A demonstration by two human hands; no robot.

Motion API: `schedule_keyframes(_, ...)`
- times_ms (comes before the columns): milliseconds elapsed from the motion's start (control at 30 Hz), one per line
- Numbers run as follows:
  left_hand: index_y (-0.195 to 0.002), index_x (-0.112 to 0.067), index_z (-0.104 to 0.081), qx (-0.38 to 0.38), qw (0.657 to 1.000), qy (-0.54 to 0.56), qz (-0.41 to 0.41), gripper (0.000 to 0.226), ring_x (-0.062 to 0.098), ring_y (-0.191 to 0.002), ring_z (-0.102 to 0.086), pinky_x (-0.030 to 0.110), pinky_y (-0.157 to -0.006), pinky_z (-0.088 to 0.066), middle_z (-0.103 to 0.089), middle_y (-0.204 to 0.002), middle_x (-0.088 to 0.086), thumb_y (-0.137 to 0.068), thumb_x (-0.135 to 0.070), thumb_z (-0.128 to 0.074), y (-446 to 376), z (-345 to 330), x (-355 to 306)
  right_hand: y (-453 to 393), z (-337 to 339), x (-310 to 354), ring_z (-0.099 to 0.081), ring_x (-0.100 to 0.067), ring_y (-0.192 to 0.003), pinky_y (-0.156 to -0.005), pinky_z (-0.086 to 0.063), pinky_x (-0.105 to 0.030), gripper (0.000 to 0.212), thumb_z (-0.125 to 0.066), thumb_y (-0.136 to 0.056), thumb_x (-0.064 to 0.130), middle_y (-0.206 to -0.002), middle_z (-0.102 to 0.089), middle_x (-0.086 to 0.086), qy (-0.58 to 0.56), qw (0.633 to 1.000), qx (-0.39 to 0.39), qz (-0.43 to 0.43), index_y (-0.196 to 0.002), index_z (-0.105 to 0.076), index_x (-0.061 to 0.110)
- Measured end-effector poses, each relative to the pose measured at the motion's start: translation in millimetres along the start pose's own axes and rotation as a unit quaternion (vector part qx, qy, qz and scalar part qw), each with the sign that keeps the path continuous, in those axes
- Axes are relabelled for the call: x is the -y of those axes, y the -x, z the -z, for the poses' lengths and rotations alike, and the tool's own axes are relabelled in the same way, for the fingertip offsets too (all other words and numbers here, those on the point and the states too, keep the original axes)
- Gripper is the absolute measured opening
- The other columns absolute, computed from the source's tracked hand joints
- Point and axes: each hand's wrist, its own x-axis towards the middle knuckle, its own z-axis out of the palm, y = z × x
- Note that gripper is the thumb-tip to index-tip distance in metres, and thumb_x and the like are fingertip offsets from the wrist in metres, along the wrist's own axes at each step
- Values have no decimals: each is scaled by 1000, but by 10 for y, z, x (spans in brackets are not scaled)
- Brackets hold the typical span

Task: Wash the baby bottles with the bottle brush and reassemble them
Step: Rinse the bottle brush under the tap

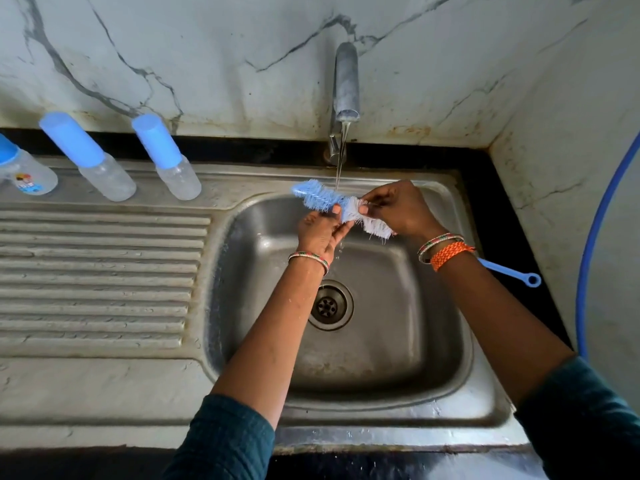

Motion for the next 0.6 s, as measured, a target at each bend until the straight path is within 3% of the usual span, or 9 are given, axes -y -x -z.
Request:
schedule_keyframes(100,-79,-7,-56,-28,999,11,-13,20,16,-74,-61,25,-55,-58,-62,-79,6,-90,9,-53,-4,39,-77,-44,-101,119,-69,-20,-85,-85,-56,-42,21,-80,-74,9,-86,-72,-6,-7,1000,6,8,-95,-75,7)
schedule_keyframes(300,-79,-8,-58,-56,997,39,-26,22,10,-58,-64,26,-54,-58,-66,-57,-2,-89,11,-53,-29,87,-146,-108,-204,208,-69,-22,-88,-86,-55,-47,21,-80,-73,10,-90,-73,-8,2,1000,18,18,-94,-75,9)
schedule_keyframes(433,-80,-8,-58,-29,999,31,-6,17,9,-53,-66,24,-53,-57,-68,-57,-3,-90,5,-56,13,-56,-17,-21,-26,120,-67,-16,-81,-78,-56,-30,19,-78,-76,10,-88,-72,-7,18,1000,10,17,-95,-75,7)
schedule_keyframes(533,-79,-7,-58,-31,999,24,-14,18,9,-53,-65,25,-54,-57,-67,-58,-1,-90,7,-55,12,-85,-17,-15,4,105,-61,-9,-71,-51,-44,-6,20,-77,-78,11,-85,-68,-5,2,1000,18,1,-97,-72,6)
schedule_keyframes(600,-81,-8,-59,-36,999,26,-28,17,8,-53,-66,26,-55,-57,-68,-57,-4,-90,5,-55,9,-24,-71,-72,-76,138,-60,-11,-74,-44,-41,-5,23,-76,-79,13,-85,-66,-5,-3,1000,26,1,-100,-71,5)
